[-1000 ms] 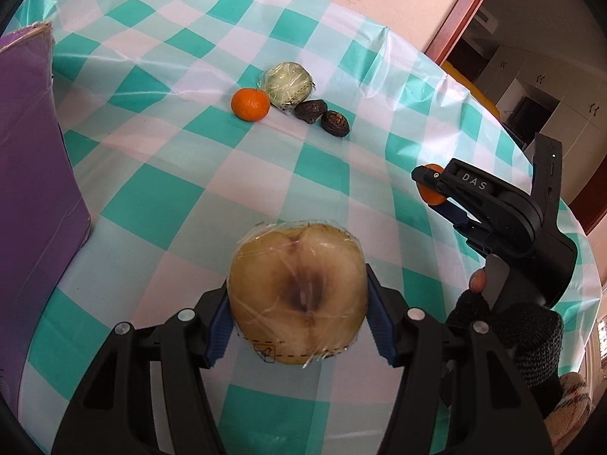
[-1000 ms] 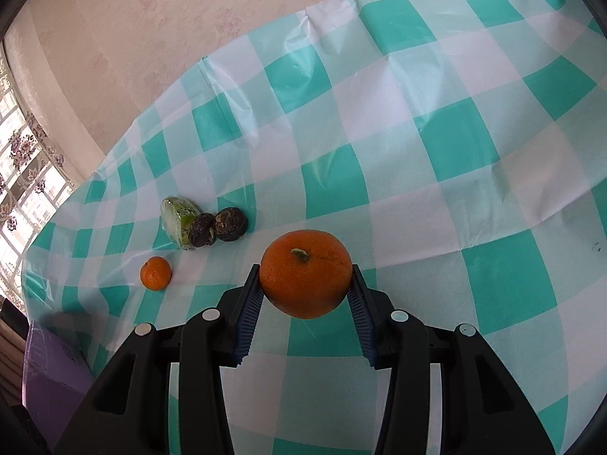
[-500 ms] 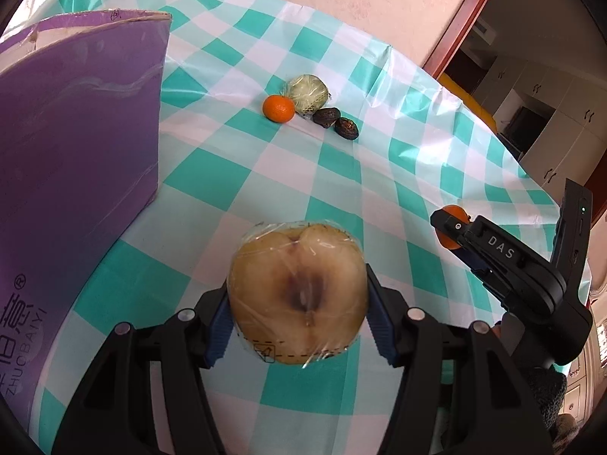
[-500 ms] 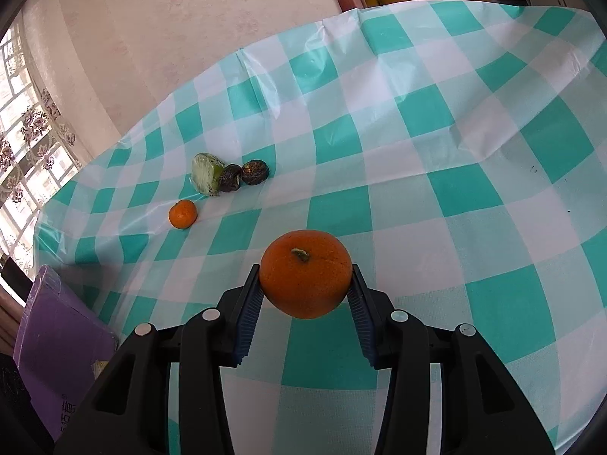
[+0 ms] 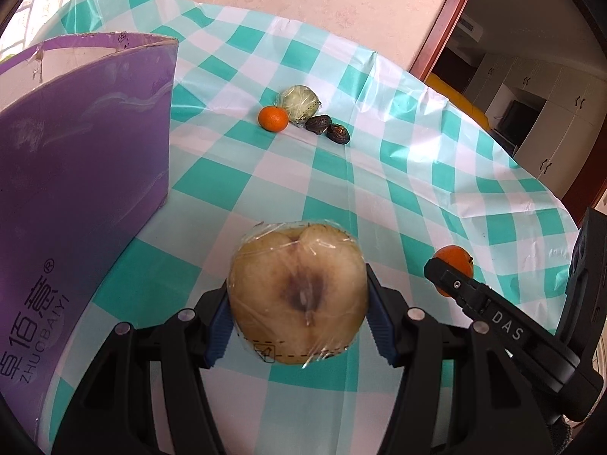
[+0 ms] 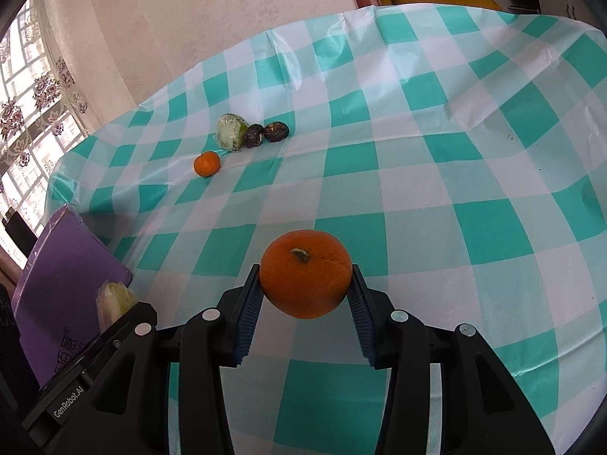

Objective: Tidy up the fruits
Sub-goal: 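Carry the orange and the wrapped pear half up and over the white box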

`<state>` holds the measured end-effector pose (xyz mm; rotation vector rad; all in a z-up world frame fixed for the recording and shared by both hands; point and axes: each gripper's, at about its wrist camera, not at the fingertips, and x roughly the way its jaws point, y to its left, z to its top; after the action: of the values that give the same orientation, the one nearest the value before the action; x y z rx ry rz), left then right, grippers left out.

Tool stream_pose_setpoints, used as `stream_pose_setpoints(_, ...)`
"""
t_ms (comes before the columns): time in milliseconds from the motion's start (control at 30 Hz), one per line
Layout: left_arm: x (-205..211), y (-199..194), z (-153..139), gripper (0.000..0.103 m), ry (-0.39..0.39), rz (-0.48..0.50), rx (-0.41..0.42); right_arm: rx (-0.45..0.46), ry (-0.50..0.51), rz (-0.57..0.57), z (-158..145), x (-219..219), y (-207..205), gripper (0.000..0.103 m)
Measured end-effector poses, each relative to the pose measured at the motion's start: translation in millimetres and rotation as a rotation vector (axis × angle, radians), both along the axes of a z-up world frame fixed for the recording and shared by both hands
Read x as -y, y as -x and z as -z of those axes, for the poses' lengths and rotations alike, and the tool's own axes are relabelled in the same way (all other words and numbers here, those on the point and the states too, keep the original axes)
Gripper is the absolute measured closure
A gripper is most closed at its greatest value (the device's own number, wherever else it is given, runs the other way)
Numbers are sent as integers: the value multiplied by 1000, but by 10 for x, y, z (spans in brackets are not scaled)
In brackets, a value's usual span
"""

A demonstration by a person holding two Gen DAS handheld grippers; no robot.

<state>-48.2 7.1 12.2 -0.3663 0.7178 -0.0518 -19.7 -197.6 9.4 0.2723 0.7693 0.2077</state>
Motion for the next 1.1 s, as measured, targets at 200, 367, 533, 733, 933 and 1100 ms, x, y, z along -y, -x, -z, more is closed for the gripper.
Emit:
stream_pose_setpoints(200, -52, 79, -5, 42, 12, -4, 1, -11, -3, -35, 18, -62, 209, 58)
stream_pose_setpoints(367, -58, 204, -53, 42, -21, -12, 28, -4, 1, -62, 4, -85, 349, 58)
stream_pose_setpoints(533, -70, 383, -113, 42, -61, -14, 43, 12, -10, -87, -28, -94, 426, 58)
stream_pose_setpoints(733, -96, 672, -388, 42, -117, -7, 118, 26, -30, -99, -90, -154, 467, 58)
stream_pose_setpoints(933, -219, 983, -751, 42, -141, -22, 202, 54, -41, -153, -233, -348, 555, 58)
stream_pose_setpoints(1100, -556, 1243, -1100, 42, -160, -90, 265, 116, -35, -238, -499, -632, 695, 58)
